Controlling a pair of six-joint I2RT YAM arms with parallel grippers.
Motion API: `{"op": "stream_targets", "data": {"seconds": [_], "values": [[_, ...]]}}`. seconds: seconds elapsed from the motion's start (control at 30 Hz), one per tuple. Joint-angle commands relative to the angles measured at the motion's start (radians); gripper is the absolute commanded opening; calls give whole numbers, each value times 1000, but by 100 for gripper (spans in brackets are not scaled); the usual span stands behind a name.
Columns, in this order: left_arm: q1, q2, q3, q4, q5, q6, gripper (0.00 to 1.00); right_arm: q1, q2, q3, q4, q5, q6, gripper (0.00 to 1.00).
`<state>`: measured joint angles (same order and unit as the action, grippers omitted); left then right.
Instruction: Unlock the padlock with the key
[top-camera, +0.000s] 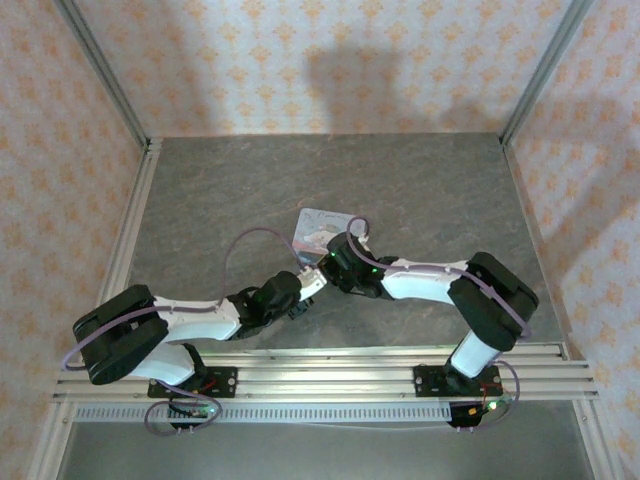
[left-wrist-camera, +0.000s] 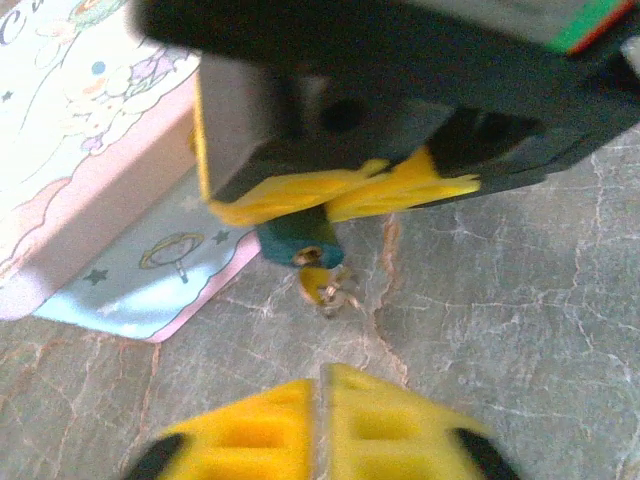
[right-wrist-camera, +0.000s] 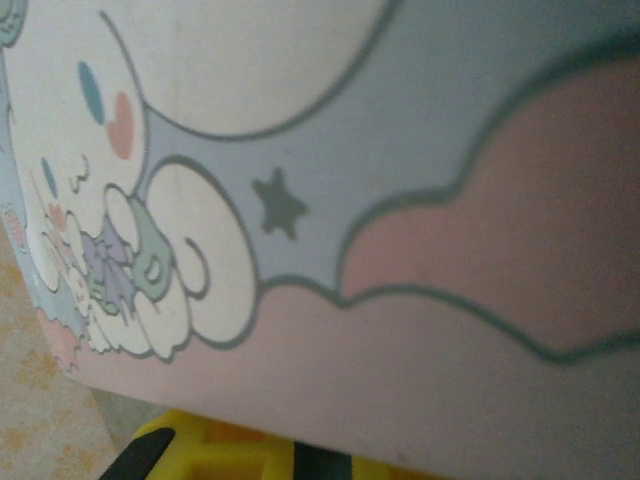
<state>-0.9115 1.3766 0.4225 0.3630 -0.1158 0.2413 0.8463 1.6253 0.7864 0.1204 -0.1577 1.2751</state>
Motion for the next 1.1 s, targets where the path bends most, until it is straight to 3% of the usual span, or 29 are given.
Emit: {"op": "stream_targets", "data": {"seconds": [0.0, 0.1, 0.23, 0.43, 0.6, 0.73, 1.07], "values": [[19, -64, 7, -55, -2, -137, 38, -9, -47, -19, 13, 14, -13, 0], [128, -168, -56, -22, 165, -341, 48, -8, -53, -23, 6, 19, -29, 0], [261, -261, -91, -26, 391, -513, 48, -9, -47, -20, 17, 4, -37, 0], [350, -173, -68, 87, 653, -682, 48, -9, -18, -9, 61, -29, -22, 0], [351, -27, -35, 206, 718, -742, 46, -10, -12, -10, 74, -38, -14, 0], [352, 58, -15, 278, 745, -769, 39, -9, -15, -9, 68, -39, -17, 0], [351, 106, -1, 299, 704, -743, 34, -10, -9, -7, 68, -42, -12, 0]]}}
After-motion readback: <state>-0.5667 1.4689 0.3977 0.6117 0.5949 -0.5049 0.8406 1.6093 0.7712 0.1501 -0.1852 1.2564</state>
